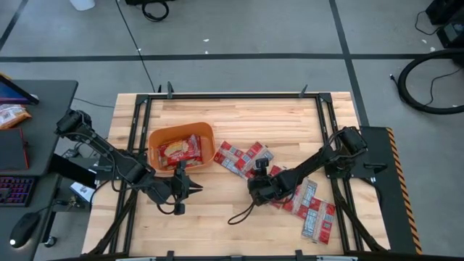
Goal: Sort popcorn bags into baskets
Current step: Put the red popcorn bag into the orange bin
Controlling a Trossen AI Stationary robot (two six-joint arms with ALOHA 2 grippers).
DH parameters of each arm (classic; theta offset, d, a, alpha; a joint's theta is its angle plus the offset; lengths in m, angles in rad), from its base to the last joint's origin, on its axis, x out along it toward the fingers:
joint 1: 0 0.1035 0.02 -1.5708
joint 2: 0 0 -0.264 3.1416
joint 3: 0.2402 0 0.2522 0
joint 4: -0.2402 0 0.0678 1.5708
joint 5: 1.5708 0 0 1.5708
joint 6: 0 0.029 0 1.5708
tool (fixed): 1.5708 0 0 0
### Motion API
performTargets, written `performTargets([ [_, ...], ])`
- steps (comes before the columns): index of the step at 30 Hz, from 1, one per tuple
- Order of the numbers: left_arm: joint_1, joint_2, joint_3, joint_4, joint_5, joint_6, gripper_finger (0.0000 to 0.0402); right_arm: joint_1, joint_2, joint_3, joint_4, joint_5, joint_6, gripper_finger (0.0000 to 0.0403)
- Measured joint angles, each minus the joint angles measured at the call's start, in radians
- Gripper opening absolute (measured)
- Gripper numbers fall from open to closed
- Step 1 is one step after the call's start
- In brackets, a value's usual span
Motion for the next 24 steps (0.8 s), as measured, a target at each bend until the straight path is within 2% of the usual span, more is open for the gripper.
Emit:
performTargets([
  [6,0.000,0.000,0.000,0.000,0.000,0.003,0.0039,0.010,0.001,0.004,-0.009,0.001,-0.001,0.0035],
  [9,0.000,0.001,0.000,0.012,0.000,0.057,0.0039,0.024,0.001,0.032,-0.057,0.000,-0.027,0.0015],
  [16,0.007,0.099,0.001,0.138,-0.047,0.231,0.0044,0.031,-0.004,0.194,-0.218,-0.019,-0.044,0.0012],
  [19,0.007,0.157,0.000,0.151,-0.097,0.266,0.0068,0.031,-0.004,0.271,-0.292,-0.051,-0.038,0.0018],
  [24,0.010,0.218,0.000,0.167,-0.170,0.281,0.0139,0.031,-0.005,0.405,-0.416,-0.151,-0.019,0.0012],
])
